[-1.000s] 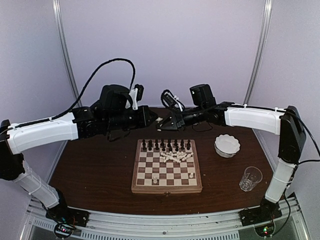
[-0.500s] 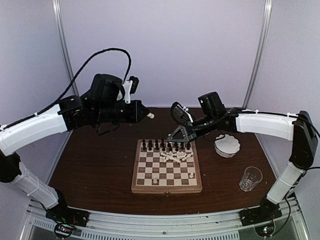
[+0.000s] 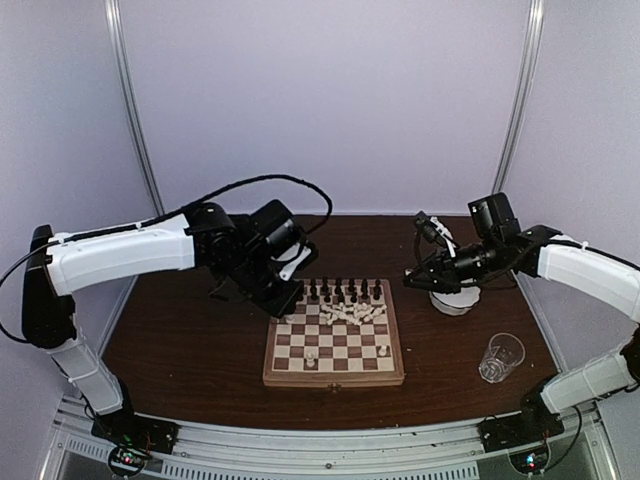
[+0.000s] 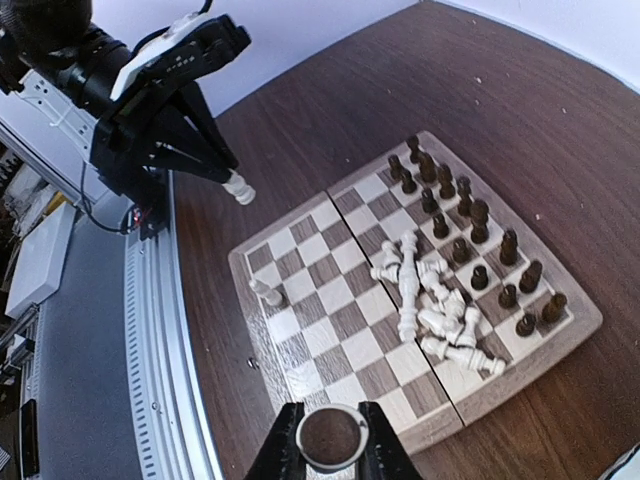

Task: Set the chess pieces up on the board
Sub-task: Place the knight at b1.

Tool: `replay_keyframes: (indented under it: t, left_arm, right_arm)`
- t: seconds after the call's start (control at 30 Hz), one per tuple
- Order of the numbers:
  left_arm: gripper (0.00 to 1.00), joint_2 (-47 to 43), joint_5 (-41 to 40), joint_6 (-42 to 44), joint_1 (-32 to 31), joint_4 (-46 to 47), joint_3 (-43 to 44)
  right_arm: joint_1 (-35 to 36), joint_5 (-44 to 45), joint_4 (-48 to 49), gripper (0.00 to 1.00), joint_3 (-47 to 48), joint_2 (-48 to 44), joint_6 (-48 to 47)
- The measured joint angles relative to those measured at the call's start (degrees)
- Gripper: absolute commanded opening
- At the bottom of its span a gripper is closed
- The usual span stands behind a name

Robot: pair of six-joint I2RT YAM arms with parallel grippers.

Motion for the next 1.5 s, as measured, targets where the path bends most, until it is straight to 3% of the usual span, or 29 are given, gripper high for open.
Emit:
replay_keyframes:
  t: [0.13, 0.4, 1.03, 1.5]
  left_arm:
    - [0.0, 3.5, -0.7, 1.0, -3.5, -3.5, 0.0]
    - [0.0, 5.1, -0.9, 0.4, -5.3, -4.1, -1.4]
    - [0.0, 7.4, -0.4, -6.2, -7.0, 5.8, -10.0]
    - [0.0, 8.5, -0.4, -6.9, -7.0, 7.4, -10.7]
  right_arm:
    - [-2.1, 1.0, -1.0, 0.0, -4.5, -1.2, -2.3]
    - [-2.9, 1.0, 0.2, 0.0, -4.7, -2.4, -3.3]
    - [-4.3, 1.0, 1.3, 0.01, -5.5, -3.1, -3.7]
    - [-4.7, 1.0, 1.7, 0.01, -6.0, -3.1, -3.7]
